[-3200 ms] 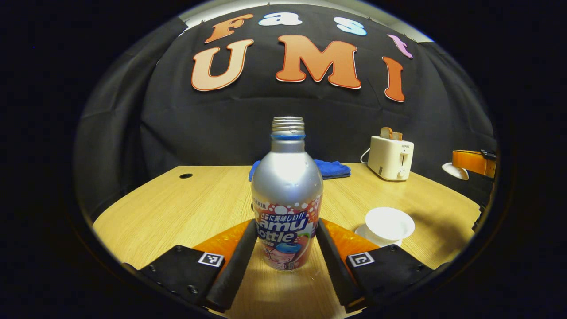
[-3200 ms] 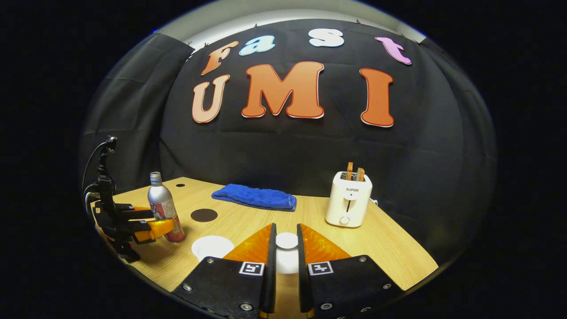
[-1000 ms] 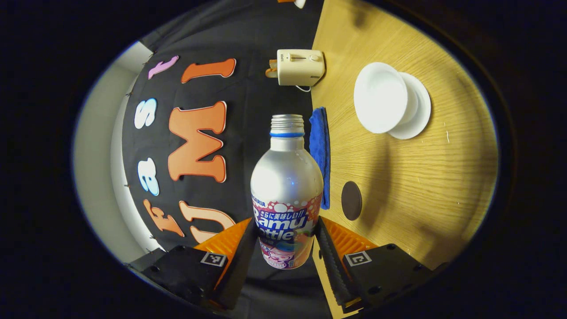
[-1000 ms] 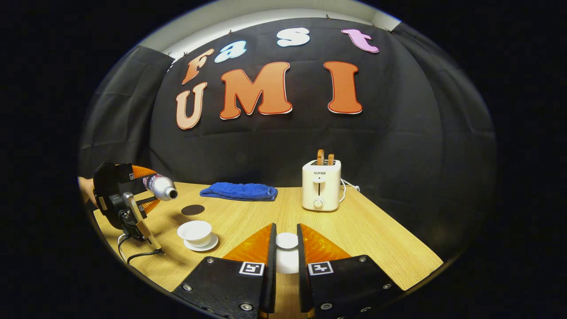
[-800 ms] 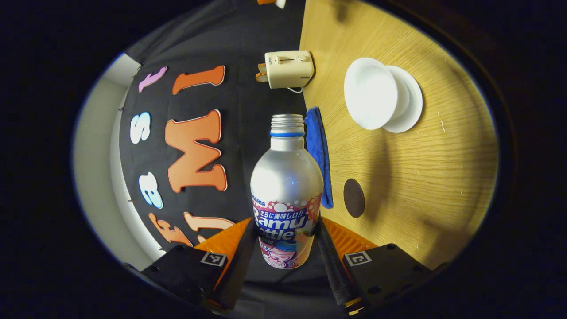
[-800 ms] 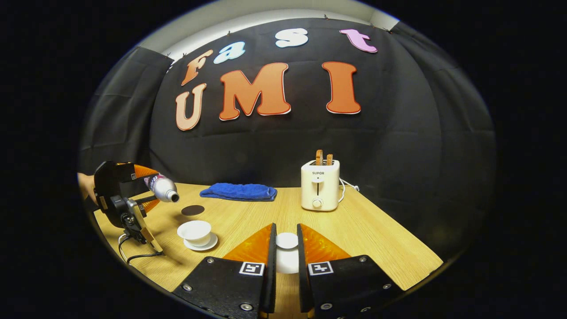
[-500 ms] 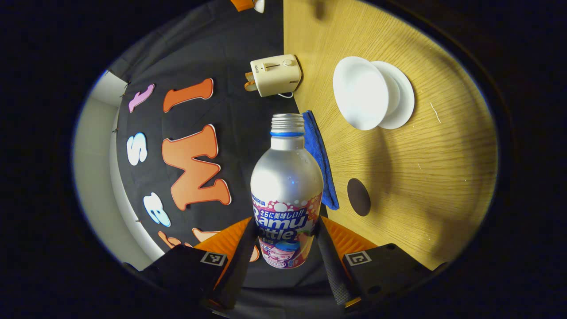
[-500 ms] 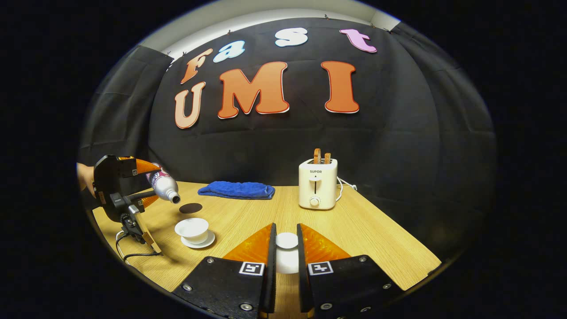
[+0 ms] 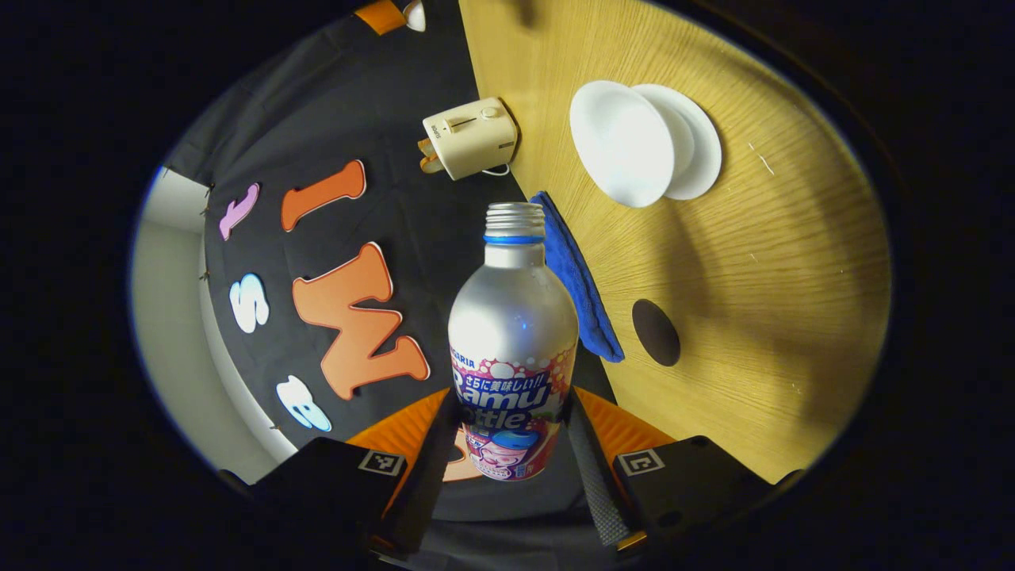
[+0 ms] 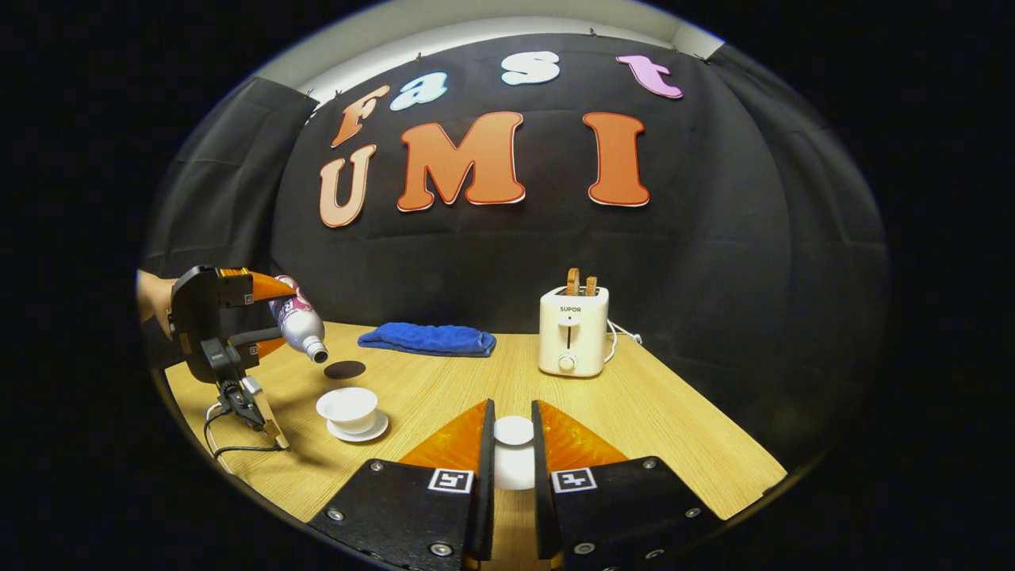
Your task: Open the teacup lid with one hand, grasp the water bottle and pour water into the teacup with the other hand; after pouring, place the water bottle on the coaster and then close the teacup lid.
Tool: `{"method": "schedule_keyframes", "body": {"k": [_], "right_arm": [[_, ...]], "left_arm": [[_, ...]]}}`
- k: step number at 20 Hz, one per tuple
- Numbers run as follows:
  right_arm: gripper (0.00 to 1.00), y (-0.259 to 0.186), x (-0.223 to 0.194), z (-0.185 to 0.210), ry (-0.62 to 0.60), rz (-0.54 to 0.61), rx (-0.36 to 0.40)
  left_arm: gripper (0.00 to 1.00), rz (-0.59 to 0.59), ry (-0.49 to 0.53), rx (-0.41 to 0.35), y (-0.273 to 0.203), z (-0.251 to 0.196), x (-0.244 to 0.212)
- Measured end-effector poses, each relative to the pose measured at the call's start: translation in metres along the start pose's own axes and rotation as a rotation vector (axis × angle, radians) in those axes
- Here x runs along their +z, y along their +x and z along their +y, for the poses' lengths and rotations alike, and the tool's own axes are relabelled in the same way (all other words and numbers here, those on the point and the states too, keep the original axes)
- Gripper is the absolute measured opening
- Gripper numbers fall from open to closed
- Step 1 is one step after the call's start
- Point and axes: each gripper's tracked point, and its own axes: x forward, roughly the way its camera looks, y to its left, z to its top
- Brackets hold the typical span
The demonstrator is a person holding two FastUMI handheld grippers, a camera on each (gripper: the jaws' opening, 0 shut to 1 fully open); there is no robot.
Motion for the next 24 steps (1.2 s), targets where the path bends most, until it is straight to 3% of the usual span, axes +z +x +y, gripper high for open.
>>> {"method": "schedule_keyframes", "body": {"k": [5, 11, 13, 16, 18, 24], "right_arm": [[0.22, 0.000, 0.000, 0.000, -0.002, -0.001, 0.007], [0.22, 0.000, -0.001, 0.001, 0.002, 0.000, 0.011], [0.22, 0.000, -0.002, 0.001, 0.002, 0.002, 0.013], [0.22, 0.000, -0.001, 0.000, -0.003, 0.002, 0.015], [0.22, 0.000, 0.000, 0.001, -0.001, -0.001, 0.022], [0.22, 0.001, 0.000, 0.000, -0.003, -0.002, 0.027]], "left_arm": [[0.84, -0.007, 0.052, 0.021, 0.002, 0.010, 0.001], [0.80, -0.005, 0.100, 0.061, 0.000, 0.026, 0.001], [0.84, -0.003, 0.116, 0.069, 0.001, 0.029, 0.001], [0.80, -0.001, 0.138, 0.086, 0.000, 0.039, -0.002], [0.84, -0.001, 0.153, 0.097, 0.001, 0.044, -0.002], [0.80, 0.003, 0.202, 0.121, 0.002, 0.060, -0.009]]}}
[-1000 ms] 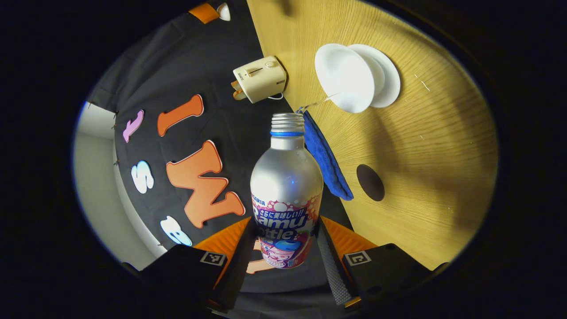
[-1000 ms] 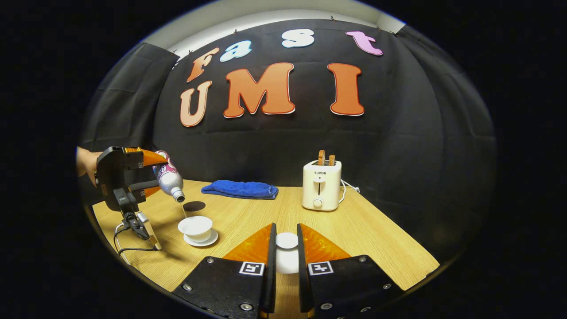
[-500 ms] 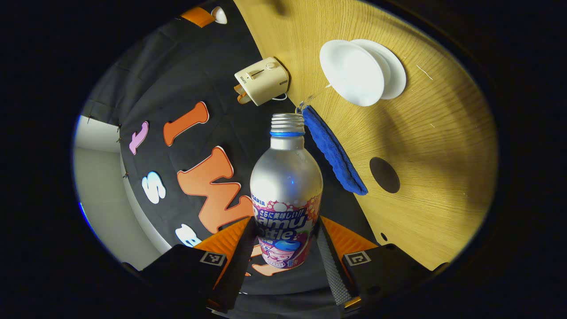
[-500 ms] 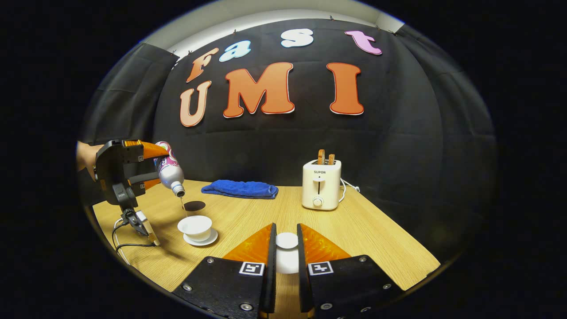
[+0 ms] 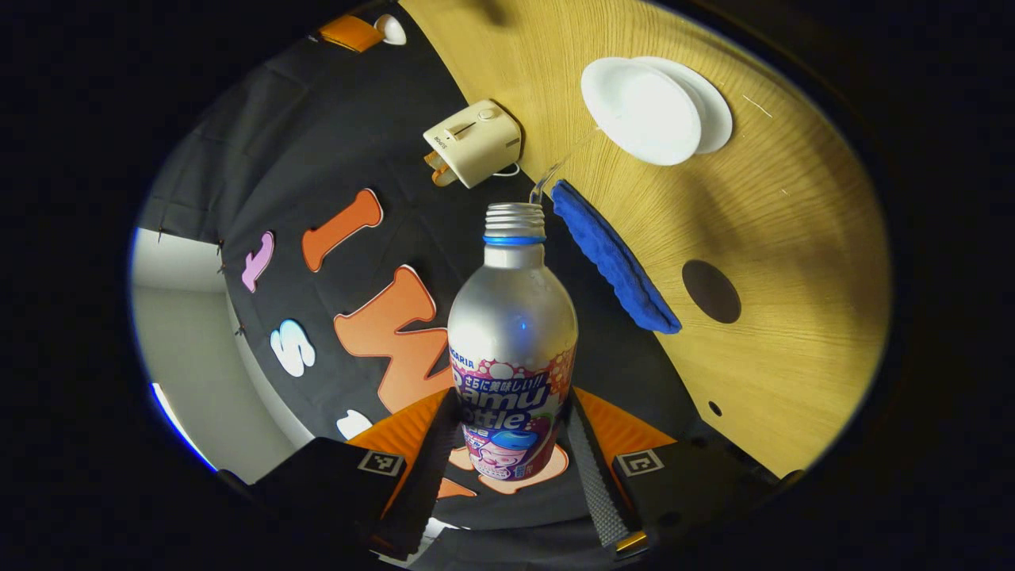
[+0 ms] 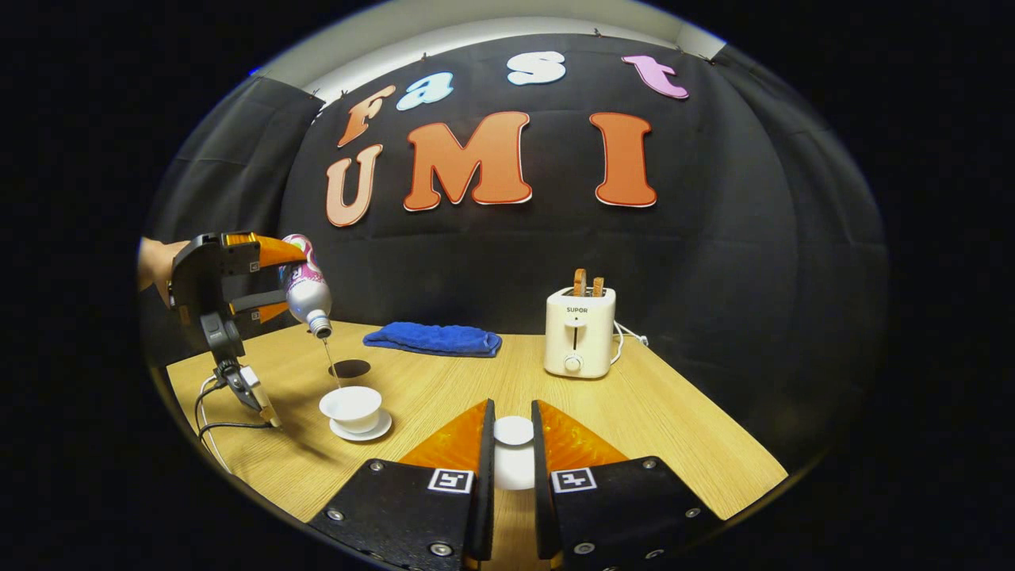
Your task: Open the teacup lid with one hand, grasp the water bottle and pour water into the teacup with the other hand; after pouring, place the water bottle on the coaster and then close the teacup lid.
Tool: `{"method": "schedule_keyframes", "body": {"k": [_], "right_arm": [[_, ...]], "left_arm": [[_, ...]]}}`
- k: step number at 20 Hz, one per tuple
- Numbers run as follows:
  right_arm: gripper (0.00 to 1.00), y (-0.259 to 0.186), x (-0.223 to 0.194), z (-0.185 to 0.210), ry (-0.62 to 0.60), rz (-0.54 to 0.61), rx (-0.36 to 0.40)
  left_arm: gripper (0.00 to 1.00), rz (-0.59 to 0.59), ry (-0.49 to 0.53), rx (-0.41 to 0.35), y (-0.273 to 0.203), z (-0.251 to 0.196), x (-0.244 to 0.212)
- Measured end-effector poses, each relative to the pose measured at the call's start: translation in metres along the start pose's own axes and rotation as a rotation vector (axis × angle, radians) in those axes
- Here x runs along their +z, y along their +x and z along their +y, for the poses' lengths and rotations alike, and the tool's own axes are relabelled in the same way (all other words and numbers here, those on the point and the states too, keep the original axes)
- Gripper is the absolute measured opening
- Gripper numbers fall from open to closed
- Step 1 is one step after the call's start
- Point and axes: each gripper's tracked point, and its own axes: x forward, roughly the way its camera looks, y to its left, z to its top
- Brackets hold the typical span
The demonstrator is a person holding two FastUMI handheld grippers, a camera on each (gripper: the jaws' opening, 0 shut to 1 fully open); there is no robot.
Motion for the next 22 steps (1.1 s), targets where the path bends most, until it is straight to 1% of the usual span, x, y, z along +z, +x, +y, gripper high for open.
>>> {"method": "schedule_keyframes", "body": {"k": [7, 8, 10, 11, 14, 15, 20, 22], "right_arm": [[0.22, 0.000, -0.003, 0.001, -0.002, 0.013, 0.005], [0.22, -0.001, -0.003, 0.001, -0.006, 0.012, 0.006], [0.22, -0.001, -0.001, 0.002, -0.005, 0.011, 0.012], [0.22, -0.001, 0.000, 0.002, -0.006, 0.007, 0.015], [0.22, -0.001, 0.002, 0.003, -0.010, 0.000, 0.019], [0.22, -0.002, 0.003, 0.004, -0.010, -0.003, 0.025], [0.22, -0.003, 0.006, 0.008, -0.015, -0.005, 0.040], [0.22, 0.001, 0.010, 0.018, -0.013, -0.003, 0.043]], "left_arm": [[0.80, -0.004, 0.037, 0.035, -0.002, 0.013, -0.004], [0.82, -0.004, 0.039, 0.044, 0.000, 0.016, -0.005], [0.80, -0.006, 0.038, 0.061, -0.001, 0.022, -0.004], [0.84, -0.010, 0.046, 0.068, -0.001, 0.023, -0.002], [0.84, -0.023, 0.066, 0.092, -0.002, 0.024, 0.005], [0.79, -0.028, 0.065, 0.096, -0.002, 0.022, 0.007], [0.79, -0.047, 0.054, 0.094, -0.004, 0.013, 0.018], [0.79, -0.056, 0.045, 0.090, -0.004, 0.008, 0.022]]}}
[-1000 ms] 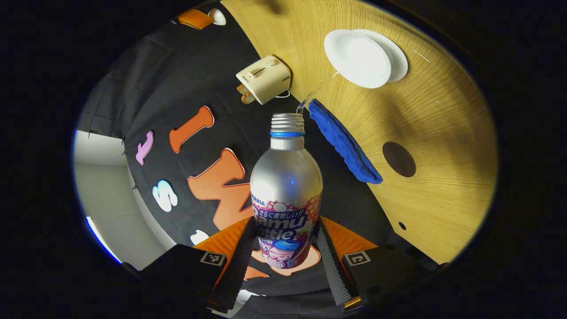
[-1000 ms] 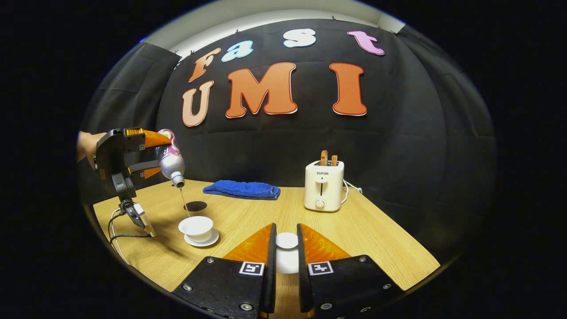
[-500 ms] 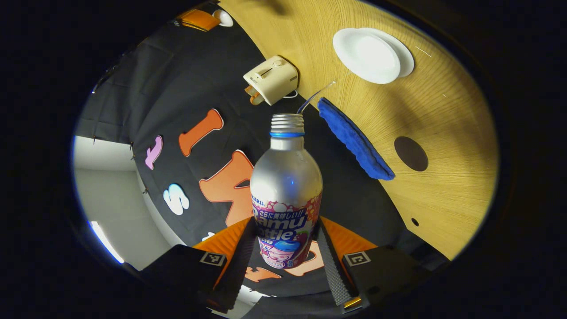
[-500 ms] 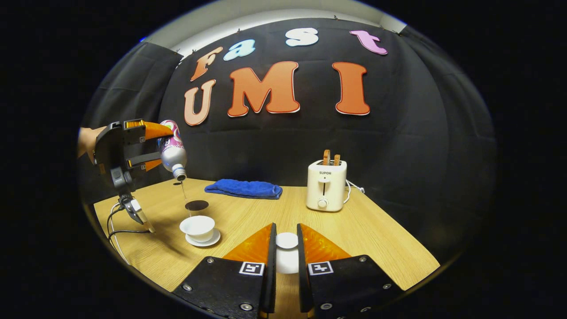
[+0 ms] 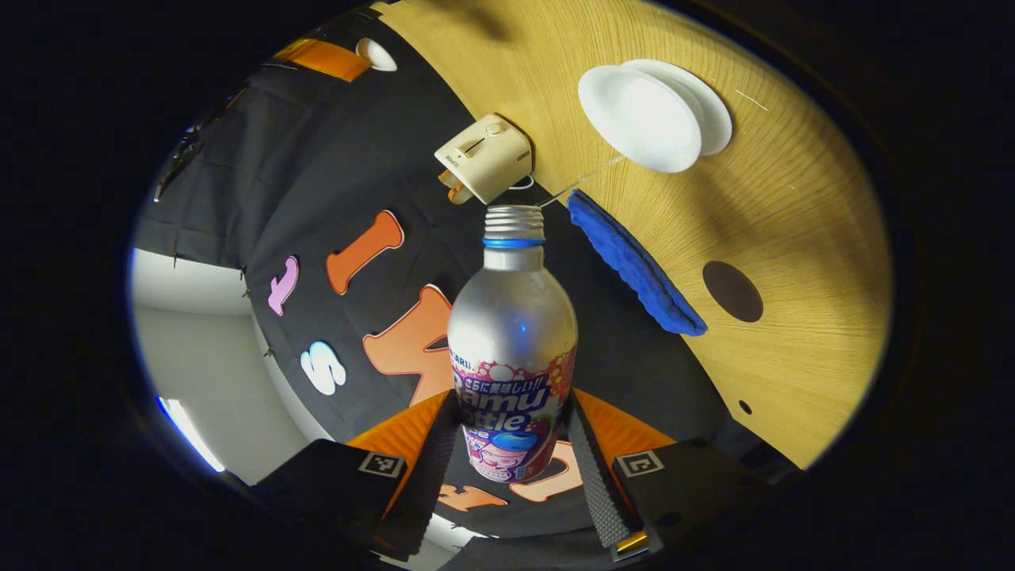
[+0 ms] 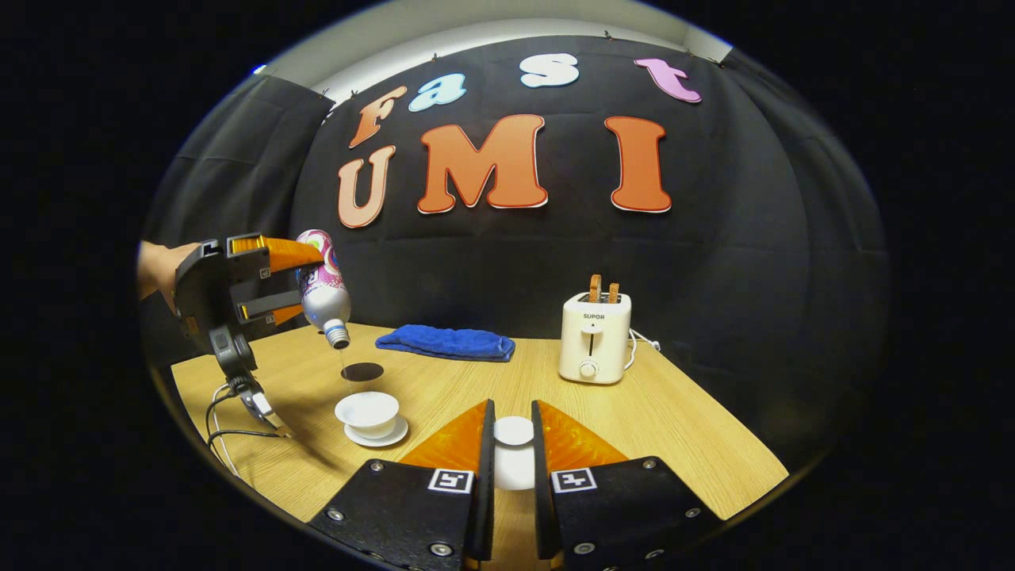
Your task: Open the teacup lid with one hand, grasp the water bottle and pour water into the teacup with the other hand; after pouring, place the water bottle on the coaster and then close the teacup lid.
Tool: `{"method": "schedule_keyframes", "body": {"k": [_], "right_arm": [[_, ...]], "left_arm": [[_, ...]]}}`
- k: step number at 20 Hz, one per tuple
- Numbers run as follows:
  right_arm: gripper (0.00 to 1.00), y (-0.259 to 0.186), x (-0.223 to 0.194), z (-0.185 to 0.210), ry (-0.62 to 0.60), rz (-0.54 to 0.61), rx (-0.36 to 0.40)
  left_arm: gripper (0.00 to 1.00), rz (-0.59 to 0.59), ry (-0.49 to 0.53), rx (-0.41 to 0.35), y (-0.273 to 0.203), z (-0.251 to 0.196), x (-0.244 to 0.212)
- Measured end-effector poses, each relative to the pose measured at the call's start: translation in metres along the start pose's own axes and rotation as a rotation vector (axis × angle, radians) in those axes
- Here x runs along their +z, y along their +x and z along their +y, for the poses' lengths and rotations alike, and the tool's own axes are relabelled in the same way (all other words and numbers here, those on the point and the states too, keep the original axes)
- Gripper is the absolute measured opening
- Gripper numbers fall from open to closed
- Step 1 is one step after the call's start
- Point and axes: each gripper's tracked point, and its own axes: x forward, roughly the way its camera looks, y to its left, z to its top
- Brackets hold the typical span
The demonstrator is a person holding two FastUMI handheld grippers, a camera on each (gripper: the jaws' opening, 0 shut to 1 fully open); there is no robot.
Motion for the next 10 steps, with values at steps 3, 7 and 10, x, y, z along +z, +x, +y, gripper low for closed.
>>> {"method": "schedule_keyframes", "body": {"k": [3, 7, 10], "right_arm": [[0.22, 0.002, 0.003, 0.002, 0.010, -0.003, 0.001], [0.22, 0.003, 0.006, 0.009, 0.029, -0.010, 0.015], [0.22, 0.006, 0.011, 0.015, 0.032, -0.012, 0.015]], "left_arm": [[0.84, -0.014, -0.052, 0.000, 0.002, -0.006, 0.007], [0.81, 0.005, -0.261, -0.013, 0.003, -0.020, 0.000], [0.81, 0.043, -0.497, -0.034, 0.006, -0.027, -0.010]]}}
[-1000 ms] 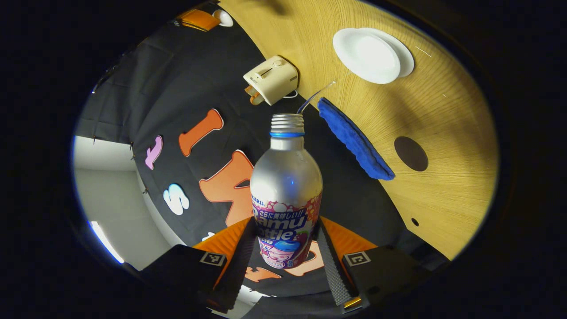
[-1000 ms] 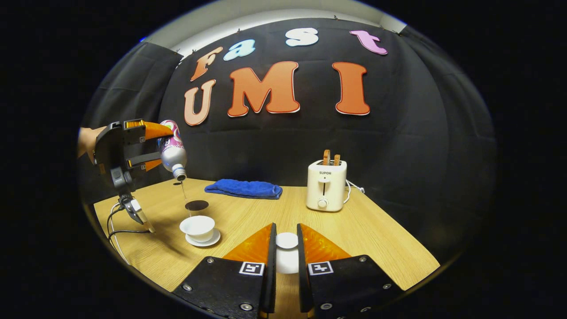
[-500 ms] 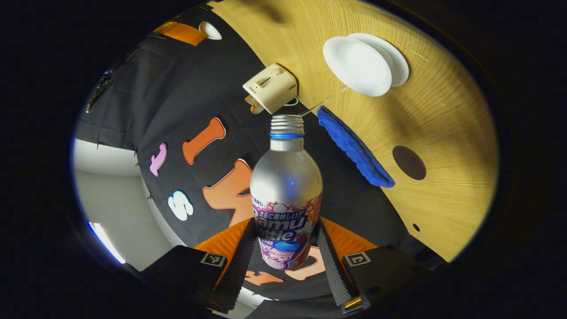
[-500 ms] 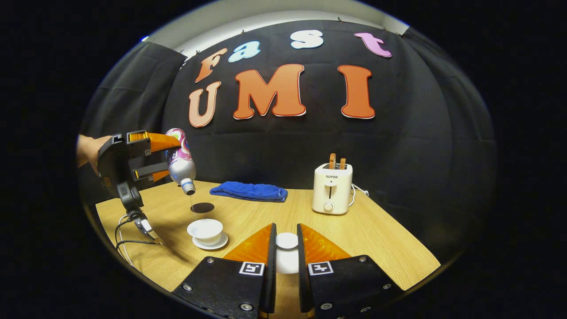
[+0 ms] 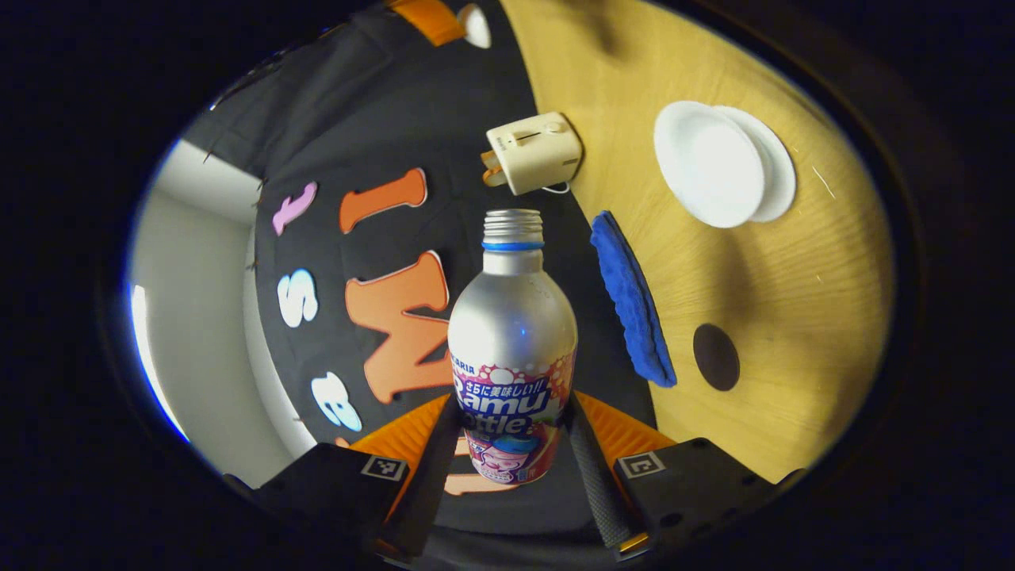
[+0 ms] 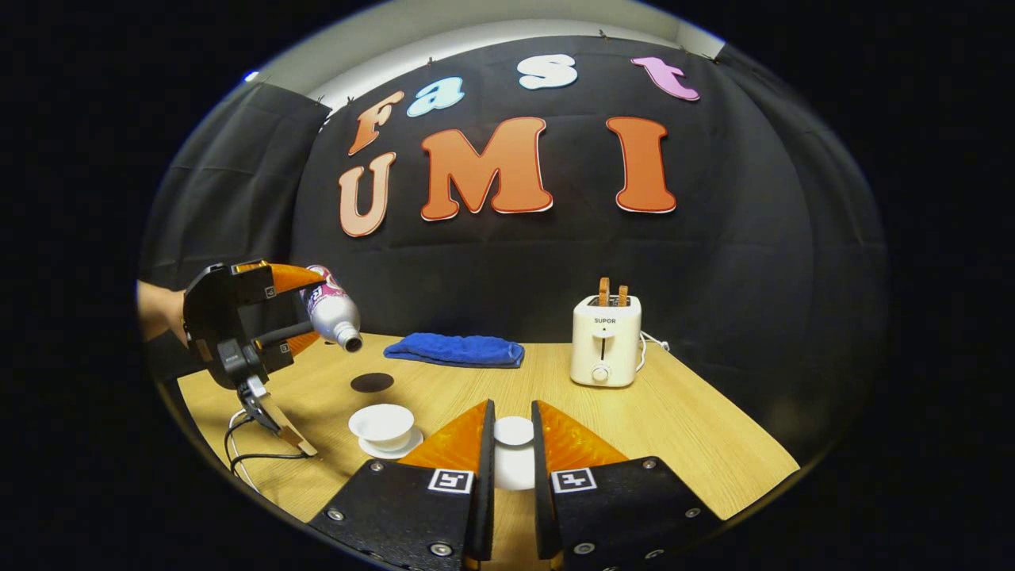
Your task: Open the teacup lid with one hand, grasp the water bottle and pour water into the teacup with the other hand; after pouring, place the water bottle on the coaster and then close the teacup lid.
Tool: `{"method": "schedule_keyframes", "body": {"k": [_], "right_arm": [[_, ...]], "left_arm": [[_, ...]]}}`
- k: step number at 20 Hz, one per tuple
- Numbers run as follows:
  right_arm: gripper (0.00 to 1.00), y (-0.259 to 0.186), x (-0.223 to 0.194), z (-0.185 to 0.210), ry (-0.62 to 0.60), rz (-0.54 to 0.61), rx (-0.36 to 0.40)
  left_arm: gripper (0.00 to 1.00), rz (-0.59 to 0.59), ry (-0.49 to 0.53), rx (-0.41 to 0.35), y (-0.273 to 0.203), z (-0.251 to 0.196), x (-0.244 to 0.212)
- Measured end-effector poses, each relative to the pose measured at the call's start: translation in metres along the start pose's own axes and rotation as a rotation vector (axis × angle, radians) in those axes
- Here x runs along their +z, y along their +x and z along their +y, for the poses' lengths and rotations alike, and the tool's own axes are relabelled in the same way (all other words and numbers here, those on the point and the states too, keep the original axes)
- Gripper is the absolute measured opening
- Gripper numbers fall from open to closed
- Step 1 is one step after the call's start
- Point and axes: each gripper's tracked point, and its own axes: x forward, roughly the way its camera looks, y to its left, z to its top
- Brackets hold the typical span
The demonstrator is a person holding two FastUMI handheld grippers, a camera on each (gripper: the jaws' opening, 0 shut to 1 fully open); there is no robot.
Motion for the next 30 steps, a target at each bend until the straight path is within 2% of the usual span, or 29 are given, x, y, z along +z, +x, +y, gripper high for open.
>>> {"method": "schedule_keyframes", "body": {"k": [1, 2, 4, 5, 6, 8, 9, 10, 11, 14, 17, 18, 19, 20, 21, 22, 25, 26, 28, 30], "right_arm": [[0.22, 0.000, 0.001, 0.002, -0.002, -0.001, 0.002], [0.22, 0.002, 0.003, 0.004, 0.000, -0.003, 0.004], [0.22, 0.005, 0.008, 0.010, -0.002, -0.003, 0.010], [0.22, 0.007, 0.009, 0.013, -0.007, -0.005, 0.011], [0.22, 0.009, 0.012, 0.018, -0.011, -0.006, 0.016], [0.22, 0.013, 0.017, 0.027, -0.011, -0.007, 0.028], [0.22, 0.015, 0.020, 0.031, -0.012, -0.012, 0.026], [0.22, 0.017, 0.025, 0.037, -0.018, -0.017, 0.032], [0.22, 0.019, 0.028, 0.046, -0.022, -0.019, 0.045], [0.22, 0.023, 0.038, 0.071, -0.034, -0.030, 0.094], [0.22, 0.030, 0.043, 0.089, -0.054, -0.036, 0.119], [0.22, 0.032, 0.043, 0.094, -0.056, -0.031, 0.127], [0.22, 0.034, 0.042, 0.099, -0.060, -0.026, 0.132], [0.22, 0.036, 0.042, 0.102, -0.063, -0.024, 0.136], [0.22, 0.038, 0.042, 0.105, -0.064, -0.021, 0.140], [0.22, 0.041, 0.041, 0.107, -0.062, -0.017, 0.143], [0.22, 0.046, 0.037, 0.112, -0.056, -0.003, 0.151], [0.22, 0.047, 0.035, 0.113, -0.057, 0.000, 0.153], [0.22, 0.050, 0.033, 0.115, -0.050, 0.004, 0.163], [0.22, 0.052, 0.030, 0.117, -0.048, 0.010, 0.173]], "left_arm": [[0.81, 0.023, -0.091, -0.011, 0.001, 0.000, -0.008], [0.86, 0.047, -0.176, -0.007, -0.001, 0.002, -0.016], [0.77, 0.072, -0.335, 0.023, -0.001, 0.015, -0.026], [0.81, 0.070, -0.409, 0.036, -0.002, 0.021, -0.029], [0.81, 0.069, -0.485, 0.050, -0.001, 0.027, -0.031], [0.81, 0.069, -0.627, 0.093, -0.003, 0.038, -0.036], [0.76, 0.071, -0.691, 0.118, -0.002, 0.044, -0.038], [0.76, 0.075, -0.756, 0.134, -0.002, 0.048, -0.043], [0.81, 0.073, -0.823, 0.156, -0.002, 0.053, -0.044], [0.81, 0.078, -1.017, 0.209, 0.005, 0.063, -0.054], [0.81, 0.089, -1.248, 0.226, 0.021, 0.064, -0.073], [0.76, 0.104, -1.324, 0.226, 0.028, 0.058, -0.080], [0.76, 0.123, -1.394, 0.214, 0.034, 0.049, -0.086], [0.81, 0.139, -1.460, 0.205, 0.040, 0.042, -0.091], [0.77, 0.153, -1.518, 0.184, 0.047, 0.032, -0.094], [0.81, 0.163, -1.565, 0.169, 0.053, 0.023, -0.095], [0.81, 0.114, -1.663, 0.116, 0.073, 0.004, -0.087], [0.77, 0.121, -1.681, 0.087, 0.078, -0.008, -0.083], [0.85, 0.139, -1.710, 0.054, 0.084, -0.030, -0.081], [0.81, 0.160, -1.720, 0.028, 0.090, -0.046, -0.079]]}}
